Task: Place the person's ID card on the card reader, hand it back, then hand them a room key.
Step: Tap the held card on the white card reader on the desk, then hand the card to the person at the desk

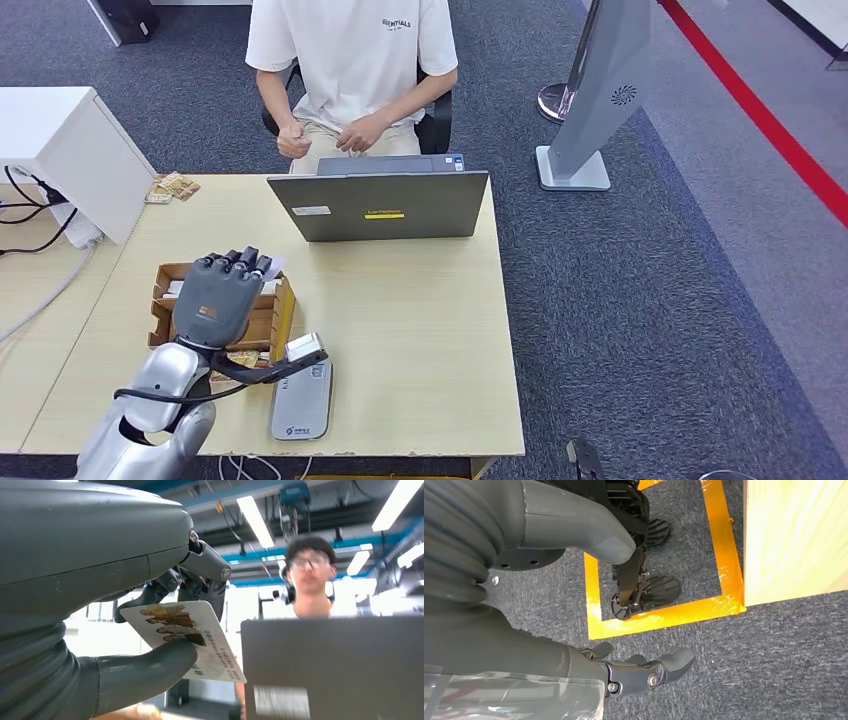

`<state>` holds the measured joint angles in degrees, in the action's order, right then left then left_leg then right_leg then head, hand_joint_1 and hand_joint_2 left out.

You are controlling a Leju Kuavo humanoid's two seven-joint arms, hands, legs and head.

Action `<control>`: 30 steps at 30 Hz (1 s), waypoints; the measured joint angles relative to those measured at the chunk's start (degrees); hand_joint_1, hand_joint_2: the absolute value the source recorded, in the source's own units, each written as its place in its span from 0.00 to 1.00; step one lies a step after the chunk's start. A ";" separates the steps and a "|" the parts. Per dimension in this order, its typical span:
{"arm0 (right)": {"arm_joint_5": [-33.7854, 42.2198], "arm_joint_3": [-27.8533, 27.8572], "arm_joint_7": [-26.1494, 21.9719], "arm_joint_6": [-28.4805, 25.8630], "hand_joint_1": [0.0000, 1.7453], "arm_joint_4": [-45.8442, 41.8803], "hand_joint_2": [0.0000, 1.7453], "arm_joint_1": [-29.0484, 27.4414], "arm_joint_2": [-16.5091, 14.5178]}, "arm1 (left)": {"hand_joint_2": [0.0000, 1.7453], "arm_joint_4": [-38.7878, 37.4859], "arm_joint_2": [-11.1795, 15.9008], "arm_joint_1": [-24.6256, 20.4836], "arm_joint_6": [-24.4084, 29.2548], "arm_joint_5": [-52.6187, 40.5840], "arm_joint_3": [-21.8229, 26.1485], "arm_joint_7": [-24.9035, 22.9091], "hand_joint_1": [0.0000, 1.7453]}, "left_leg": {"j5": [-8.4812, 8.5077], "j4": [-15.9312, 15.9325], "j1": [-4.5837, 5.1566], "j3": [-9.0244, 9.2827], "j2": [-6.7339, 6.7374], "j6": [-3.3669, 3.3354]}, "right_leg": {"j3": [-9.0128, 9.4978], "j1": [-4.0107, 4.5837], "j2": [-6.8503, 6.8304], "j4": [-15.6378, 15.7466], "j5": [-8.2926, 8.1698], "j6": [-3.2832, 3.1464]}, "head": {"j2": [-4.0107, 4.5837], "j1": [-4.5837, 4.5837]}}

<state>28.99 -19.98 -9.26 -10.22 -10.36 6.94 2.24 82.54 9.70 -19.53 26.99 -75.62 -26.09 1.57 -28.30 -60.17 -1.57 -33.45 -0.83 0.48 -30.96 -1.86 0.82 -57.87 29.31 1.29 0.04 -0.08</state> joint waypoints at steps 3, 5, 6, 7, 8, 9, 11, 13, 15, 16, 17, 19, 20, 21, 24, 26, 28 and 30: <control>-0.48 0.00 0.55 -0.08 0.00 -0.03 1.00 0.05 -0.17 | 1.00 -0.49 -0.29 -3.49 0.99 -0.71 0.86 0.13 1.00 | 0.00 0.00 0.00 0.00 -0.01 0.00 | 0.00 0.00 -0.01 0.00 -0.01 0.00 | 0.00 0.00; -0.74 0.00 0.93 -0.14 0.00 -0.03 1.00 0.04 -0.28 | 1.00 -1.40 -0.57 -6.13 1.49 -1.40 1.31 -0.30 1.00 | 0.00 0.00 0.00 -0.01 -0.01 0.00 | 0.00 0.00 -0.01 0.00 -0.01 0.00 | 0.00 0.01; -0.88 0.00 1.11 -0.15 0.00 -0.03 1.00 0.03 -0.33 | 1.00 -2.10 -0.71 -7.51 1.72 -1.77 1.53 -0.65 1.00 | 0.00 0.00 0.00 -0.01 -0.02 0.00 | 0.00 0.00 -0.01 0.00 -0.01 0.00 | 0.00 0.01; -1.07 0.00 1.28 -0.16 0.00 -0.03 1.00 0.02 -0.37 | 1.00 -2.97 -0.85 -8.88 2.01 -2.19 1.78 -1.07 1.00 | 0.00 0.00 0.00 -0.01 -0.01 0.00 | -0.01 0.00 -0.01 0.00 -0.01 0.00 | 0.00 0.01; -1.27 0.00 1.49 -0.16 0.00 -0.03 1.00 0.01 -0.40 | 1.00 -4.10 -0.98 -10.31 2.39 -2.60 2.06 -1.48 1.00 | 0.00 0.00 0.00 -0.01 -0.01 0.00 | -0.01 0.00 0.00 0.00 -0.02 0.01 | 0.00 0.01; -1.48 0.00 1.64 -0.16 0.00 -0.02 1.00 0.00 -0.44 | 1.00 -5.49 -1.11 -11.84 2.86 -2.99 2.31 -1.85 1.00 | 0.01 -0.01 0.00 -0.01 -0.01 0.00 | -0.01 0.00 0.00 0.00 -0.03 0.02 | 0.00 0.01; -1.90 0.00 1.79 -0.15 0.00 -0.05 1.00 0.02 -0.51 | 1.00 -8.91 -1.29 -15.08 4.03 -3.95 2.73 -2.66 1.00 | 0.02 -0.01 0.00 -0.01 -0.01 0.00 | -0.01 0.00 0.01 -0.01 -0.06 0.04 | 0.00 0.01; -2.32 0.00 1.80 -0.15 0.00 -0.11 1.00 0.20 -0.58 | 1.00 -12.28 -1.35 -18.32 4.66 -4.77 3.20 -3.23 1.00 | 0.04 -0.01 0.00 -0.01 0.01 0.00 | -0.02 0.00 0.03 -0.02 -0.09 0.02 | 0.00 0.01; -2.56 0.00 2.02 -0.16 0.00 -0.21 1.00 0.56 -0.65 | 1.00 -15.06 -1.38 -21.25 4.63 -5.07 3.83 -3.40 1.00 | 0.05 -0.01 0.00 -0.01 0.02 0.00 | -0.03 0.00 0.05 -0.02 -0.10 0.00 | 0.00 0.01; -2.62 0.00 2.15 -0.16 0.00 -0.25 1.00 0.76 -0.68 | 1.00 -16.20 -1.40 -22.44 4.58 -5.18 4.07 -3.44 1.00 | 0.05 -0.01 0.00 -0.01 0.02 0.00 | -0.03 0.00 0.06 -0.02 -0.11 0.00 | 0.00 0.00; -2.69 0.00 2.26 -0.16 0.00 -0.31 1.00 0.91 -0.72 | 1.00 -17.22 -1.41 -23.46 4.43 -5.32 4.24 -3.57 1.00 | 0.05 -0.01 0.00 -0.01 0.02 0.00 | -0.03 0.00 0.05 -0.02 -0.11 0.00 | 0.00 0.00; -3.15 0.00 2.45 -0.13 0.00 -0.39 1.00 1.09 -0.77 | 1.00 -19.50 -1.40 -25.33 3.66 -5.80 4.43 -4.22 1.00 | 0.05 -0.01 0.00 -0.03 0.00 0.00 | -0.03 0.00 0.01 -0.02 -0.11 0.00 | 0.00 0.01; -3.44 0.00 2.58 -0.08 0.00 -0.43 1.00 1.15 -0.79 | 1.00 -20.96 -1.38 -26.38 3.19 -6.00 4.51 -4.64 1.00 | 0.06 -0.01 0.00 -0.04 -0.01 0.01 | -0.03 0.00 0.00 -0.03 -0.11 0.00 | 0.00 0.01; -3.73 0.00 2.73 -0.03 0.00 -0.45 1.00 1.21 -0.81 | 1.00 -22.75 -1.36 -27.60 2.84 -6.13 4.63 -4.96 1.00 | 0.06 -0.01 0.00 -0.05 -0.02 0.01 | -0.04 0.00 -0.01 -0.03 -0.11 0.00 | 0.00 0.01; -4.26 0.00 3.12 0.09 0.00 -0.51 1.00 1.29 -0.94 | 1.00 -28.56 -1.31 -31.51 2.95 -5.65 5.12 -5.08 1.00 | 0.07 -0.01 0.00 -0.05 0.00 0.02 | -0.05 0.00 0.04 -0.03 -0.12 0.01 | 0.00 0.02; -4.42 0.00 3.18 0.10 0.00 -0.52 1.00 1.26 -1.01 | 1.00 -31.72 -1.27 -33.20 3.37 -4.97 5.37 -4.66 1.00 | 0.08 -0.01 0.00 -0.04 0.03 0.02 | -0.06 0.00 0.07 -0.03 -0.13 0.01 | 0.00 0.00; -4.48 0.00 3.18 0.10 0.00 -0.52 1.00 1.21 -1.03 | 1.00 -33.70 -1.21 -33.81 3.84 -4.36 5.52 -4.15 0.75 | 0.08 -0.01 0.00 -0.07 0.05 0.02 | -0.11 0.00 0.11 -0.04 -0.13 0.01 | 0.00 -0.01; -4.54 0.00 3.17 0.10 0.00 -0.52 1.00 1.15 -1.03 | 1.00 -34.86 -1.15 -33.86 4.24 -3.84 5.62 -3.76 0.25 | 0.08 -0.01 0.00 -0.14 0.05 0.02 | -0.16 0.00 0.12 -0.05 -0.13 0.01 | 0.00 0.00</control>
<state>24.45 -19.98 -6.09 -10.12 -10.88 8.10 1.20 47.68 8.55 -53.39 31.23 -79.46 -20.47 -2.19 -28.22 -60.18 -1.57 -33.59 -0.78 0.50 -31.13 -1.87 0.94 -57.92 29.17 1.30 0.04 -0.08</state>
